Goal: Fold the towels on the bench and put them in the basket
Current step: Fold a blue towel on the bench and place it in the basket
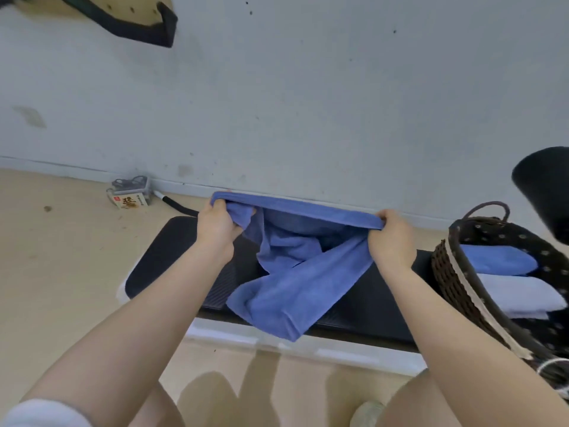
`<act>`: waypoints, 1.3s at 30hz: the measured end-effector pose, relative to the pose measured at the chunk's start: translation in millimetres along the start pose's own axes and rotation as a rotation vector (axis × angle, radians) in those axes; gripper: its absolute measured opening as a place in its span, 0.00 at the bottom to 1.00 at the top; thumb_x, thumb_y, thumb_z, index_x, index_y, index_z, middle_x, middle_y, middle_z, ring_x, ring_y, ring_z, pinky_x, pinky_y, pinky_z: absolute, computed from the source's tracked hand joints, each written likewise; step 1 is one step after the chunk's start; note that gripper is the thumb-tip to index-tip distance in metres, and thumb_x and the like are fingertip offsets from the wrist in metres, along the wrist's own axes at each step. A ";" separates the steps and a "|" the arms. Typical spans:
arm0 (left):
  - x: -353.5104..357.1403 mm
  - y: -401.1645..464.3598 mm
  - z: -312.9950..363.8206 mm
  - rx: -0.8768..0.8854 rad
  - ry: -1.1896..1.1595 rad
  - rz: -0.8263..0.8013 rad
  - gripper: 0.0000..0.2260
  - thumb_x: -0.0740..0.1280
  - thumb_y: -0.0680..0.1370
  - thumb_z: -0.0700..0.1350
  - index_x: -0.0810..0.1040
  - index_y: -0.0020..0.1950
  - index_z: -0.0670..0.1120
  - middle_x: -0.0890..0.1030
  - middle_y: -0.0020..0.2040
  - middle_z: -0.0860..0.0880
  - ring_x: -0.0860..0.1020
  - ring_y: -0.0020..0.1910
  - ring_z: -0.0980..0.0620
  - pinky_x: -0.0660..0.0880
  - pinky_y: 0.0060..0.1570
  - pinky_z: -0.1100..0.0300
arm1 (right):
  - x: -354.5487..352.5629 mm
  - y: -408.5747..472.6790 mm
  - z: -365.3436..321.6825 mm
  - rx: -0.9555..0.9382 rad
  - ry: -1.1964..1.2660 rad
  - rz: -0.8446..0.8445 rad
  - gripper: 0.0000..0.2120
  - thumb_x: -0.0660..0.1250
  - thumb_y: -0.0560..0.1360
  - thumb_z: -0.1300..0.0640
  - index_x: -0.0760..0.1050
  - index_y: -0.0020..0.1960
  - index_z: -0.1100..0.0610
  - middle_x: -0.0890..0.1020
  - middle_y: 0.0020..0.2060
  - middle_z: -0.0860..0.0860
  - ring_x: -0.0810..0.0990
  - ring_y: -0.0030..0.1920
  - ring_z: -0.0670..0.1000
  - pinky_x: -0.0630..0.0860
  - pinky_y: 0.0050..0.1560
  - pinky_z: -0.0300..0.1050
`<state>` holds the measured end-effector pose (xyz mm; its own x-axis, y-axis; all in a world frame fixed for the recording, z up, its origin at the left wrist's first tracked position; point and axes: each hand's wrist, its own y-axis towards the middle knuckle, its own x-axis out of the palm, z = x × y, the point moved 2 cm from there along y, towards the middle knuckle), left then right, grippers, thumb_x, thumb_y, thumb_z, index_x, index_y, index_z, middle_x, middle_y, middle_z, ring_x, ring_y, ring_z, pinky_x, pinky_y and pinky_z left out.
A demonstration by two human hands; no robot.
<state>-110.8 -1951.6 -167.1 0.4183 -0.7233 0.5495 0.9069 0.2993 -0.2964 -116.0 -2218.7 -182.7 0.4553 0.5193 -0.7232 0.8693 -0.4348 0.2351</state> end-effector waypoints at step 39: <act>-104.7 51.3 -20.8 0.491 1.474 -0.113 0.10 0.53 0.78 0.36 0.74 0.49 0.43 0.80 0.47 0.38 0.74 0.50 0.42 0.62 0.66 0.47 | 17.3 -42.1 77.2 -0.321 -0.516 -0.286 0.16 0.58 0.76 0.62 0.61 0.30 0.53 0.67 0.25 0.50 0.65 0.30 0.57 0.60 0.37 0.47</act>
<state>-109.1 -1873.4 -256.2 0.1993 -0.6168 -0.7615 0.9791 0.1568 0.1293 -159.6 -2248.2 -255.3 0.1180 0.1280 -0.9847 0.9924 -0.0503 0.1123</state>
